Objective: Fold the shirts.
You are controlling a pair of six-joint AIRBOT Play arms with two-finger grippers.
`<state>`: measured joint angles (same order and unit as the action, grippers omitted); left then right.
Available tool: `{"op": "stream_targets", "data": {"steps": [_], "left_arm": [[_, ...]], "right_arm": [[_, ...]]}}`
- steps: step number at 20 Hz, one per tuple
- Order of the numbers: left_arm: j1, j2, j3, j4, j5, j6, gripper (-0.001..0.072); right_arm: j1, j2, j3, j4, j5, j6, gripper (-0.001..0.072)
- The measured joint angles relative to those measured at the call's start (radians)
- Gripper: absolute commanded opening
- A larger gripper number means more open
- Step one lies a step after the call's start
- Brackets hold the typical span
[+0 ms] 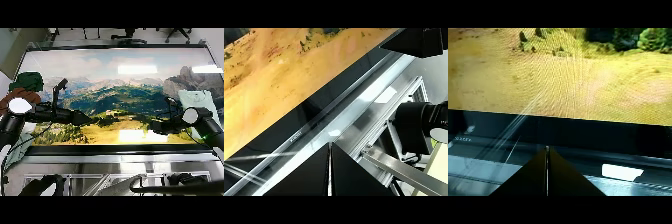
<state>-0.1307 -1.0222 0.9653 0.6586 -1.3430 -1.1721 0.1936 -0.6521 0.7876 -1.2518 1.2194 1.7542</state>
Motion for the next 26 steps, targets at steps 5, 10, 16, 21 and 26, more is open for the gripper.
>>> {"op": "stream_targets", "data": {"steps": [5, 10, 16, 21, 26], "left_arm": [[0.000, 0.000, 0.000, 0.000, 0.000, 0.000, 0.0025], [0.000, 0.000, 0.000, 0.000, 0.000, 0.000, 0.0025], [0.000, 0.000, 0.000, 0.000, 0.000, 0.000, 0.0025], [0.000, 0.000, 0.000, -0.002, 0.027, 0.000, 0.0025], [-0.005, 0.000, 0.004, -0.016, 0.099, -0.001, 0.0024]], "right_arm": [[0.000, 0.000, 0.000, 0.000, 0.000, 0.000, 0.0019], [0.000, 0.000, 0.000, 0.000, 0.000, 0.000, 0.0019], [0.000, 0.000, 0.000, 0.000, 0.000, 0.000, 0.0019], [0.000, 0.000, 0.000, 0.000, 0.000, 0.000, 0.0019], [0.000, 0.000, 0.000, 0.000, -0.004, 0.000, 0.0019]]}}
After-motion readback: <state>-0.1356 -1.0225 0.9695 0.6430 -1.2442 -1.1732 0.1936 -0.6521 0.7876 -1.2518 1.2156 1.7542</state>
